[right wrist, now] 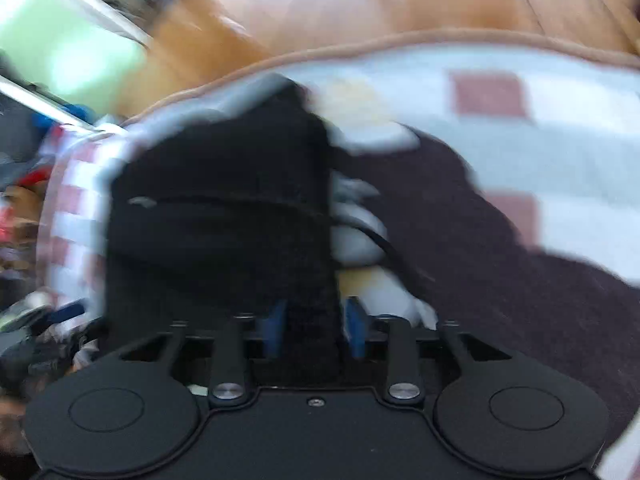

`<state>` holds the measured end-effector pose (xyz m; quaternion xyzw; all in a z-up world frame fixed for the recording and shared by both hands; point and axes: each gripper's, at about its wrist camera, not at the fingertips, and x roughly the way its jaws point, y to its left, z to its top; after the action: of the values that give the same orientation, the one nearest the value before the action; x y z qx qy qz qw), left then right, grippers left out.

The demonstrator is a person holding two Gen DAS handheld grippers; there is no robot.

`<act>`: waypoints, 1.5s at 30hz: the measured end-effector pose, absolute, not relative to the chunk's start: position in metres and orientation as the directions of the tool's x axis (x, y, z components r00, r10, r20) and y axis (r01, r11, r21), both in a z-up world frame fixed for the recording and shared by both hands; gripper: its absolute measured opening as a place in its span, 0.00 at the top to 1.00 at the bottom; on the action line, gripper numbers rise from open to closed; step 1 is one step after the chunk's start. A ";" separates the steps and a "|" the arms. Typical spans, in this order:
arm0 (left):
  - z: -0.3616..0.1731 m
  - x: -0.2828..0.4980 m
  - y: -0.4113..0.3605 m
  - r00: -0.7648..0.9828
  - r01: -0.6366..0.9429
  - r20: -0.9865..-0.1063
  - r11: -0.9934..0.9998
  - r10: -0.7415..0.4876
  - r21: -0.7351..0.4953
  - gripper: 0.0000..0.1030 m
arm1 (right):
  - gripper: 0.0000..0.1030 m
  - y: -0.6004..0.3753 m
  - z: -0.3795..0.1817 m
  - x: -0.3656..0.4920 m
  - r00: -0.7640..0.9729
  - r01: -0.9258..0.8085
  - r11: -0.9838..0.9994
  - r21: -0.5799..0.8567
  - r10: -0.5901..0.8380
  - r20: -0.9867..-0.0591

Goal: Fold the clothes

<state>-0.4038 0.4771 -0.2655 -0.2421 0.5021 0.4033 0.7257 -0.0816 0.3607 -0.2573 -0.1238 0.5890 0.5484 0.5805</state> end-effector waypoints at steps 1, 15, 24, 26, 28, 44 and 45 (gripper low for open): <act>-0.270 -0.408 0.475 0.185 -0.844 -0.920 0.536 0.345 0.031 0.18 | 0.45 0.357 -0.256 -0.081 -0.284 -0.785 0.371 0.496 0.497 -0.820; -0.210 -0.445 0.501 0.426 -0.857 -0.787 0.479 0.446 -0.192 0.46 | 0.47 0.465 -0.178 -0.171 -0.135 -0.985 -0.171 0.018 0.702 -0.699; -0.273 -0.418 0.531 0.443 -0.819 -0.830 0.530 0.339 -0.221 0.68 | 0.74 0.526 -0.233 -0.249 -0.094 -0.789 -0.512 -0.341 0.648 -0.756; -0.279 -0.423 0.520 0.411 -0.837 -0.838 0.512 0.359 -0.191 0.68 | 0.91 0.540 -0.233 -0.236 -0.017 -0.818 -0.426 -0.387 0.690 -0.723; -0.280 -0.424 0.517 0.378 -0.858 -0.851 0.484 0.364 -0.174 0.68 | 0.96 0.553 -0.221 -0.215 0.182 -0.873 -0.169 -0.457 0.757 -0.628; -0.242 -0.498 0.522 0.295 -0.952 -0.803 0.230 0.518 -0.201 0.69 | 0.61 0.482 -0.214 -0.267 -0.289 -0.856 -0.516 0.040 0.412 -0.864; -0.238 -0.502 0.521 0.344 -0.937 -0.784 0.242 0.517 -0.252 0.69 | 0.61 0.479 -0.213 -0.268 -0.303 -0.858 -0.510 0.055 0.417 -0.857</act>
<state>-0.5016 0.5209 -0.2385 -0.3659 0.2873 0.4952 0.7337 -0.2679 0.4794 -0.2132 -0.4167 0.2644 0.7626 0.4182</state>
